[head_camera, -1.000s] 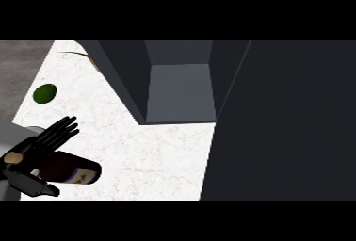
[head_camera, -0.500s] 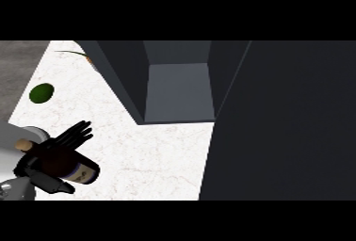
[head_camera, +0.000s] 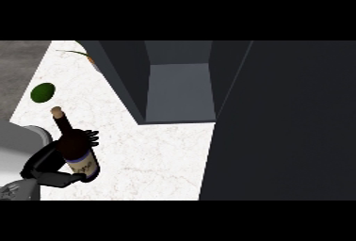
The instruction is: Pick up the wine, place it into the cabinet and close the cabinet
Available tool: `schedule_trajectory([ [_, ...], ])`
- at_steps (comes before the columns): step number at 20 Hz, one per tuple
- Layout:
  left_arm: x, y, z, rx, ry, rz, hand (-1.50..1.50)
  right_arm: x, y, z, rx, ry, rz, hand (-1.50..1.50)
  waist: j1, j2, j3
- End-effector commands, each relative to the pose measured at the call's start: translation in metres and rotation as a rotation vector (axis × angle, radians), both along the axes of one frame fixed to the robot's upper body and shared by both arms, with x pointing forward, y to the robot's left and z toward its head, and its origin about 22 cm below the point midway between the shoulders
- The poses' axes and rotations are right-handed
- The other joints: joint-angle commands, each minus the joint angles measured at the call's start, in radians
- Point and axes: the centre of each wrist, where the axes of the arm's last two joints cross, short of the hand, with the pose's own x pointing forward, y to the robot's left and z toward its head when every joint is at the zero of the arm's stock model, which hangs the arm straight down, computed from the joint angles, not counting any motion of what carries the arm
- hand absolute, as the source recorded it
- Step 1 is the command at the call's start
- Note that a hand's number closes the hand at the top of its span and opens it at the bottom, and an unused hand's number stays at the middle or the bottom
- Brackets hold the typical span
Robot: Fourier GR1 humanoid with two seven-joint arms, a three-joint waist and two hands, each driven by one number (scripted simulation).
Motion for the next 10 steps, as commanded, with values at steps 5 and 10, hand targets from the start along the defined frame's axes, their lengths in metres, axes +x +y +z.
schedule_trajectory([
  [5, -0.005, -0.015, -0.016, -0.171, -0.06, -0.087, 1.5, -0.031, -0.011, 0.016, 0.018, -0.05, 0.016, -1.5, 0.003, -0.001, 0.0],
  [10, -0.006, -0.007, -0.011, -0.139, -0.165, 0.028, 1.5, -0.032, -0.013, 0.014, 0.03, -0.057, -0.007, -1.5, 0.01, -0.001, 0.001],
])
